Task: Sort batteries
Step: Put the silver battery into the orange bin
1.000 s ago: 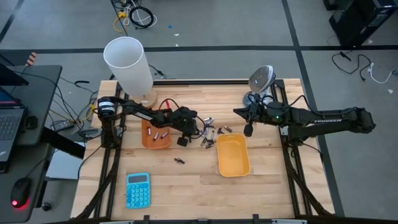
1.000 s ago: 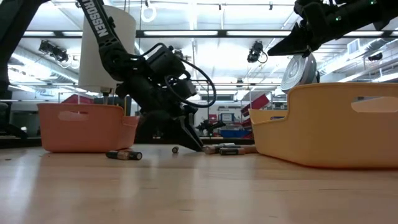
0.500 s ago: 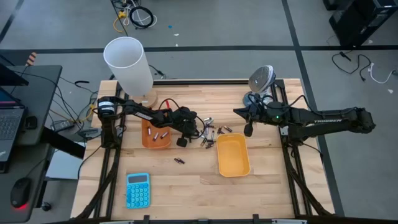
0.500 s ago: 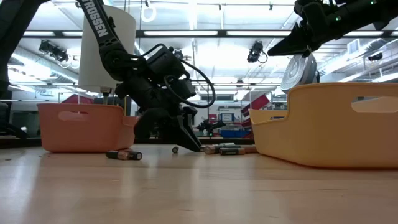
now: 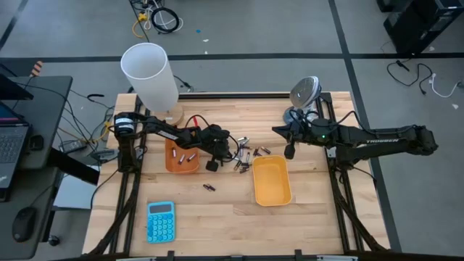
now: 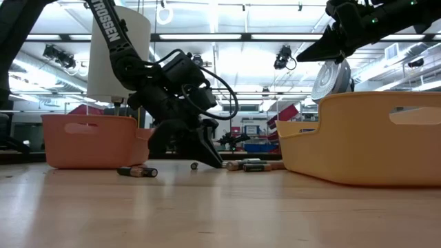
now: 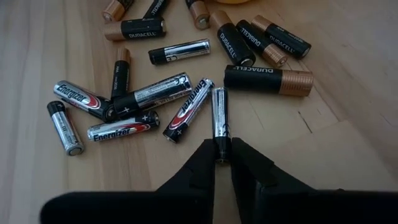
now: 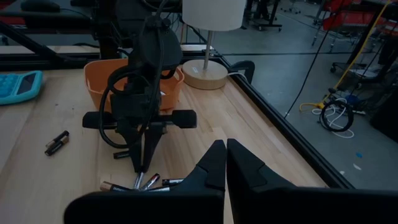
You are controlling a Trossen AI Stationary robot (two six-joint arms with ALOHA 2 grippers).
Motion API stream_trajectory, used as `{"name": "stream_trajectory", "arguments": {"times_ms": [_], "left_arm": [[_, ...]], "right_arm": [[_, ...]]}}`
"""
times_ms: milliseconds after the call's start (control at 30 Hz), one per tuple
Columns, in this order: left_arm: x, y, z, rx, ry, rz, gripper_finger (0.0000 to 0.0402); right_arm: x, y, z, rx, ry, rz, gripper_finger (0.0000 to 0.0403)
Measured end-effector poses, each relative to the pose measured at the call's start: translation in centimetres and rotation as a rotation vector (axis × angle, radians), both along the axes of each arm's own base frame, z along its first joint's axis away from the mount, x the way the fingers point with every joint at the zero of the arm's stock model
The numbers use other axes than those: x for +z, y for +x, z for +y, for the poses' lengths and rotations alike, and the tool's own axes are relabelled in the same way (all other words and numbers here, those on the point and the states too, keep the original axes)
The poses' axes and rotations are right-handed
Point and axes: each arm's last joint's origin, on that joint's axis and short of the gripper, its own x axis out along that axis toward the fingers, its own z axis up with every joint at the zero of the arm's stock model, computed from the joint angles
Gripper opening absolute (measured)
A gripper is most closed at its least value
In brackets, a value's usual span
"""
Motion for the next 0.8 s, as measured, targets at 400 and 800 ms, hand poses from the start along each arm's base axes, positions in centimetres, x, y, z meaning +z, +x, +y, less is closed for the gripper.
{"name": "stream_trajectory", "arguments": {"times_ms": [400,800], "left_arm": [[-0.03,0.0,0.0,0.012,-0.013,0.001,0.0018],[0.41,-0.13,-0.09,0.036,-0.06,0.002,0.0016]], "right_arm": [[0.0,0.0,-0.01,-0.001,0.0,0.0,0.0003],[0.0,0.0,-0.01,-0.001,0.001,0.0,0.0003]]}}
